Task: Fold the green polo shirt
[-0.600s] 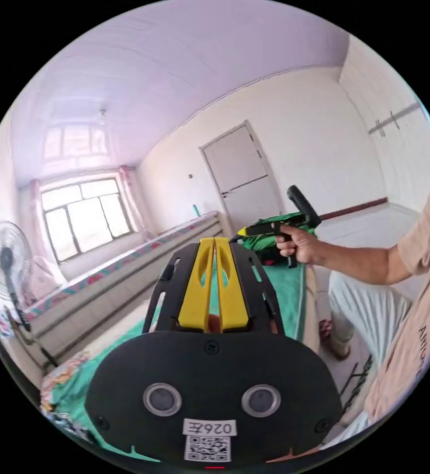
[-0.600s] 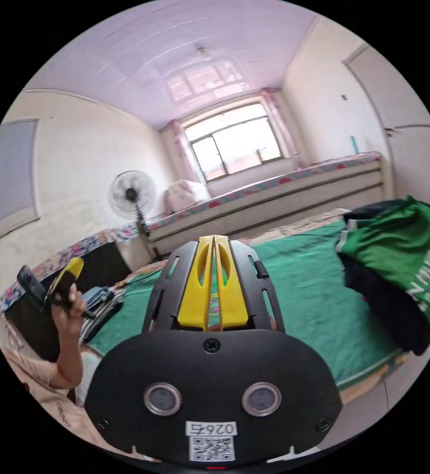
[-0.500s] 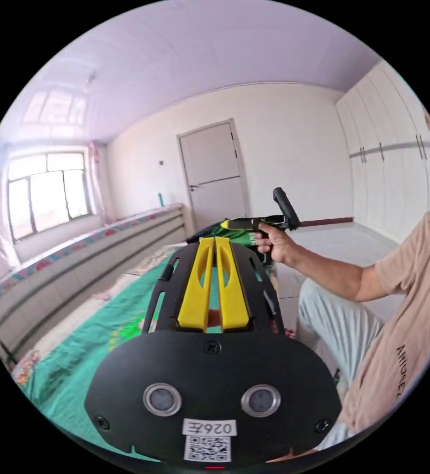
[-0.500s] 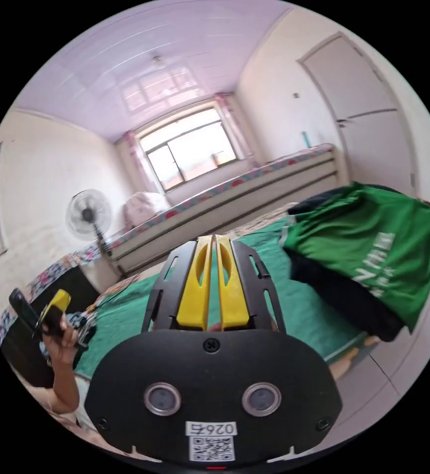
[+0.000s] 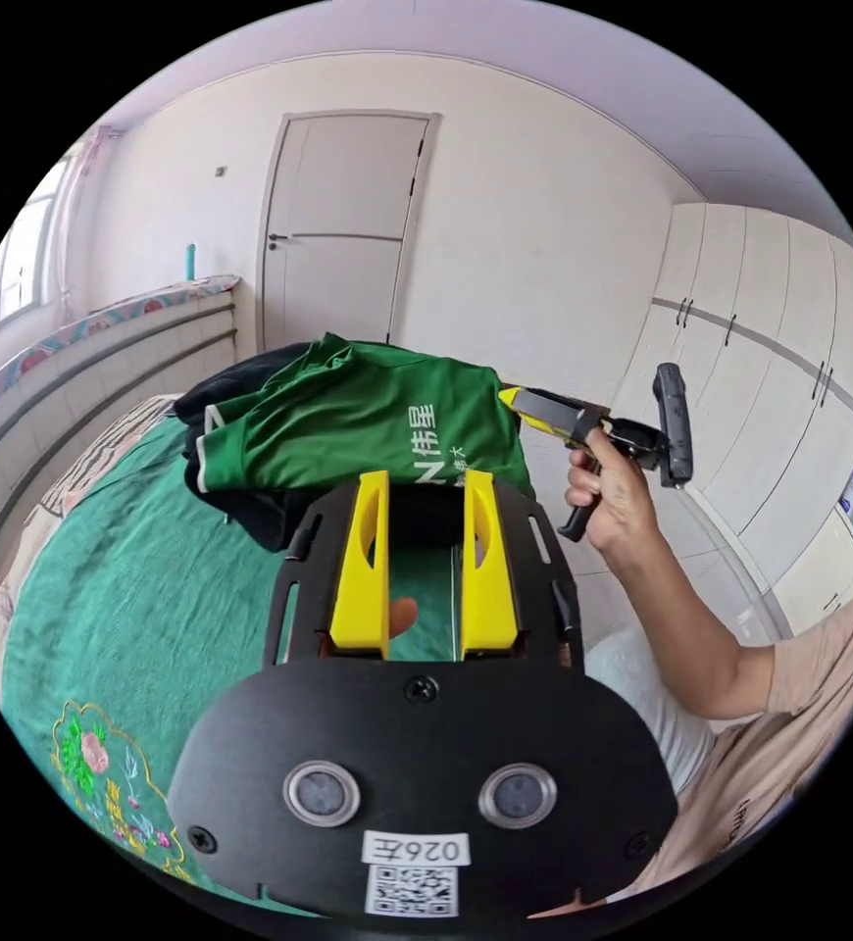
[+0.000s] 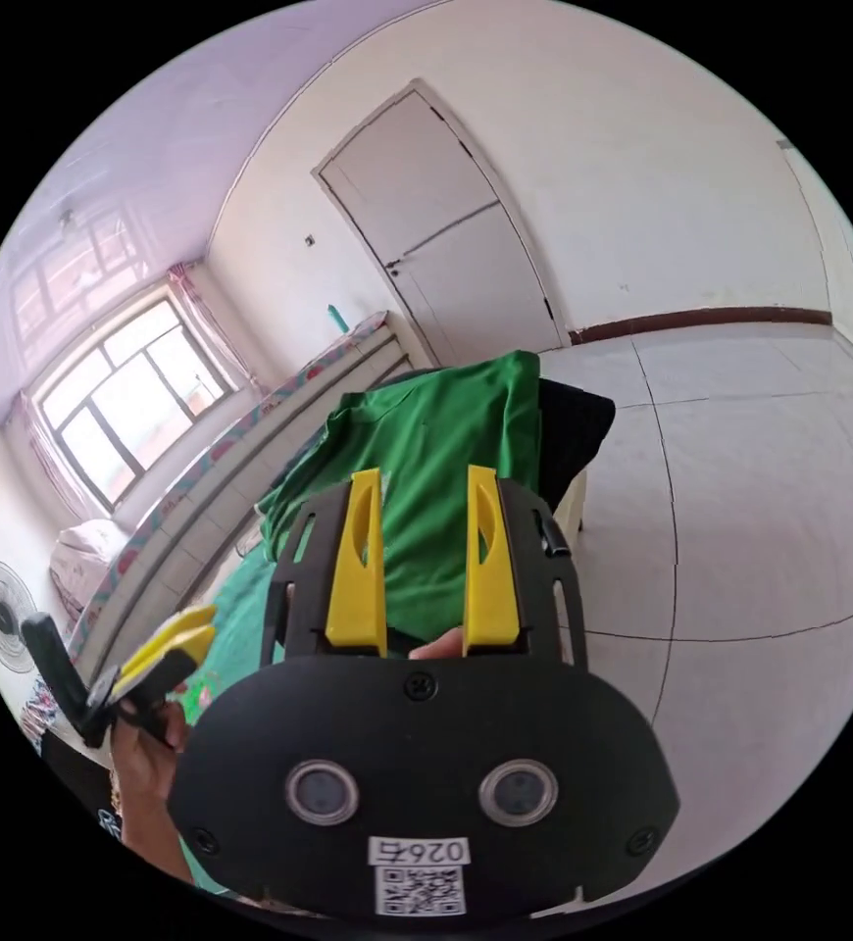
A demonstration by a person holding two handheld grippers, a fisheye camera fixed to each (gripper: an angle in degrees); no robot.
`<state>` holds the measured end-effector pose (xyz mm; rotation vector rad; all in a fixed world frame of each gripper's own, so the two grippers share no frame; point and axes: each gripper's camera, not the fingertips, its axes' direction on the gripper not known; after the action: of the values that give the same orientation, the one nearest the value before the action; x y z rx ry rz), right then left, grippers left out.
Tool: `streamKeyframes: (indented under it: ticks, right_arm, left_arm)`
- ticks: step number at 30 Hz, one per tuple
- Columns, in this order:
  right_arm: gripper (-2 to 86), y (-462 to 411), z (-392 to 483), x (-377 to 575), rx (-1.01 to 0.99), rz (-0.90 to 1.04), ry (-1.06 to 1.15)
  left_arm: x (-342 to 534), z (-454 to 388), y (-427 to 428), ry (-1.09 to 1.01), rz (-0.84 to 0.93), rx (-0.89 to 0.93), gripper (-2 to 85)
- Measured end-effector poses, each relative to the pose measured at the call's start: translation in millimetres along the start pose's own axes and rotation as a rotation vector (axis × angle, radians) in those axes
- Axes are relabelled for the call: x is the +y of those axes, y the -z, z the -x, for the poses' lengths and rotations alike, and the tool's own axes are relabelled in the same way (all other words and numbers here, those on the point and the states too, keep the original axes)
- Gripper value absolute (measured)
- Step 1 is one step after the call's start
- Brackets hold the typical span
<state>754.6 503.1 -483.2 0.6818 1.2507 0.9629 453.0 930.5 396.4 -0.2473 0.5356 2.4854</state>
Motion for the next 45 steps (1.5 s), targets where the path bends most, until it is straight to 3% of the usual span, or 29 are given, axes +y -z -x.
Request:
streamKeyframes:
  ticks: [3,5,9,11,16,22,27,32,36,40,43,45]
  right_arm:
    - [11.8,-14,17,-29,0.046,0.138,0.044]
    - [11.7,-18,31,-41,0.083,0.197,0.101]
    - [8.0,26,66,-62,0.173,0.204,0.241]
    - [0.4,63,65,-70,0.131,0.148,0.210]
    - [-1.4,175,55,-81,-0.238,0.008,0.150]
    - [-1.5,296,104,-55,-0.653,-0.001,0.389]
    - [-1.5,344,205,3,-0.986,0.260,0.651]
    - [-1.5,365,277,82,-1.227,0.580,0.736]
    - [-1.5,365,306,133,-1.360,0.811,0.652]
    - [-1.5,367,313,154,-1.411,0.901,0.606]
    - [-1.5,368,317,165,-1.425,0.946,0.643]
    - [-1.4,369,322,167,-1.439,0.944,0.689]
  left_arm:
    - [-11,-1,-78,0.010,0.074,-0.054,15.2]
    - [-6,3,-148,0.018,0.234,-0.084,17.2]
    - [25,-4,-156,0.009,0.241,-0.117,13.1]
    - [55,4,-123,0.091,0.182,-0.041,0.9]
    - [134,16,-29,0.177,0.050,0.064,-0.6]
    - [284,21,133,0.267,-0.083,0.067,-0.8]
    - [460,25,286,0.443,-0.123,0.044,-0.8]
    - [656,-19,455,0.619,-0.180,-0.059,-0.8]
    - [730,-47,520,0.637,-0.206,-0.075,-0.8]
    - [787,-70,549,0.527,-0.163,-0.118,-0.8]
    - [811,-64,554,0.557,-0.135,-0.012,-0.7]
    - [811,-63,564,0.548,-0.088,-0.089,-0.4]
